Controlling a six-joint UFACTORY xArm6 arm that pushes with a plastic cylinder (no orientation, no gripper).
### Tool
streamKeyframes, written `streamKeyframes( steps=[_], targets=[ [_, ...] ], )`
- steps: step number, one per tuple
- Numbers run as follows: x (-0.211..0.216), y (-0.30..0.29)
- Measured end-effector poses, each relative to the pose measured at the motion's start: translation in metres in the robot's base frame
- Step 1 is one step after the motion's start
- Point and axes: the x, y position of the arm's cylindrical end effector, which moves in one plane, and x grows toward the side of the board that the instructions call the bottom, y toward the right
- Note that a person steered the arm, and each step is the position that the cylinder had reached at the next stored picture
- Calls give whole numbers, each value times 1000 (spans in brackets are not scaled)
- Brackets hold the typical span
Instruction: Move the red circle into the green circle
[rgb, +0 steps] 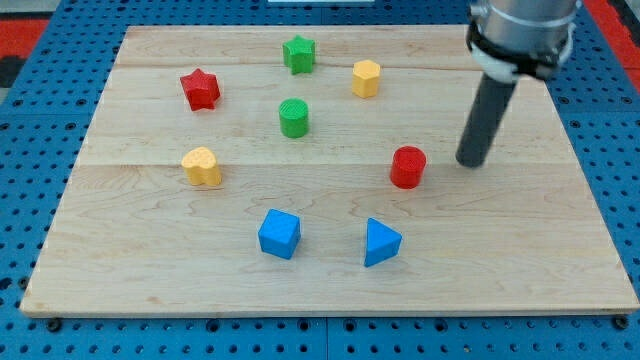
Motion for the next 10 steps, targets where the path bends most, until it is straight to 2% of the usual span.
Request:
streamKeyframes(
  steps=[1, 2, 3, 4, 5, 8, 9, 10],
  targets=[
    [-2, -91],
    [-35, -106],
    [-31, -102],
    [-26, -138],
    [-40, -115],
    [-45, -140],
    [-60, -156],
    [-49, -163]
  ],
)
